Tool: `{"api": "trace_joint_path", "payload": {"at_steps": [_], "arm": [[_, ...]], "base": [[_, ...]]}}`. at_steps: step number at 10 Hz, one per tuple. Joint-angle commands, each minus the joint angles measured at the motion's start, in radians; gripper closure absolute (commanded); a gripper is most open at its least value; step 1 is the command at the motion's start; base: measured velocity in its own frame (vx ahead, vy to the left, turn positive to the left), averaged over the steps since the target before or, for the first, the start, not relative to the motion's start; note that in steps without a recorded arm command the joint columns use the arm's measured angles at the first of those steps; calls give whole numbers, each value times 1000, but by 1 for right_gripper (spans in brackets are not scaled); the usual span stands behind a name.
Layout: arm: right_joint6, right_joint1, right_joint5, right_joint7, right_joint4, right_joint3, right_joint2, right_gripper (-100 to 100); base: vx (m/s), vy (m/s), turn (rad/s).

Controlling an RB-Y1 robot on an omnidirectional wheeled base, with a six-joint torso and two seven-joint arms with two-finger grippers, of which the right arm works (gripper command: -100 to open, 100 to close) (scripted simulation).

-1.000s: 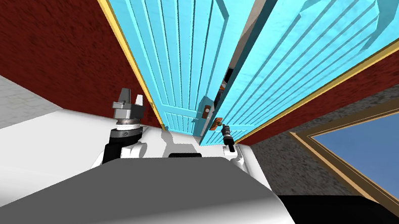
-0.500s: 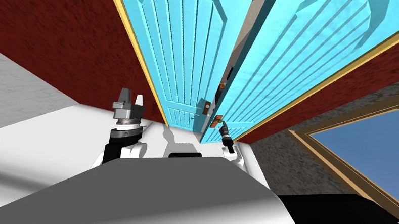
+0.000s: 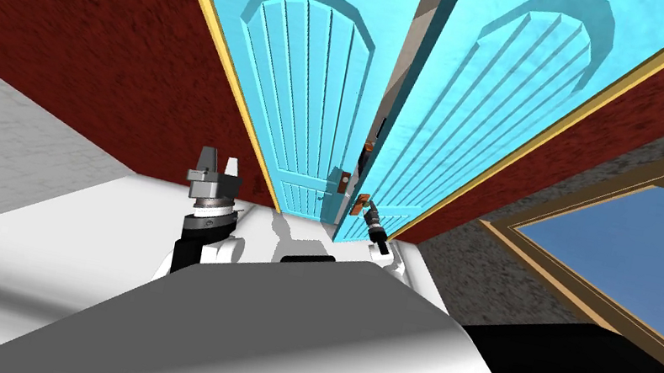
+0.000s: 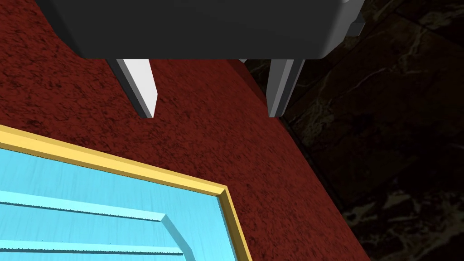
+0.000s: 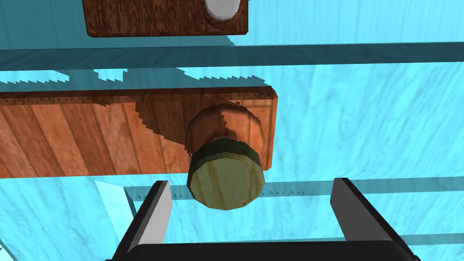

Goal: Pull the door open

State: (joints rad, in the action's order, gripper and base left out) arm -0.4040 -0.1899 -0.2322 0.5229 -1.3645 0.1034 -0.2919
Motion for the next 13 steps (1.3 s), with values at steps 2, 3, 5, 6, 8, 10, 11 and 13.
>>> {"api": "trace_joint_path", "payload": {"at_steps": [2, 3, 5, 6, 8, 10, 11, 13], "arm": [[-2, 6, 1, -5, 6, 2, 3, -100], [-2, 6, 1, -5, 6, 2, 3, 100], [-2, 6, 1, -5, 6, 2, 3, 100], [-2, 6, 1, -5, 6, 2, 3, 100], [-2, 6, 1, -5, 6, 2, 3, 100], [-32, -16, -3, 26, 6, -9, -30, 100], [-47, -26, -5, 41, 5, -14, -46, 100], [-82, -49, -9, 76, 2, -27, -80, 100]], "base": [[150, -9, 17], [0, 0, 0], [-30, -1, 5], [-21, -2, -6], [-11, 1, -7], [-142, -107, 193], [-183, -124, 187], [-208, -114, 195]]}}
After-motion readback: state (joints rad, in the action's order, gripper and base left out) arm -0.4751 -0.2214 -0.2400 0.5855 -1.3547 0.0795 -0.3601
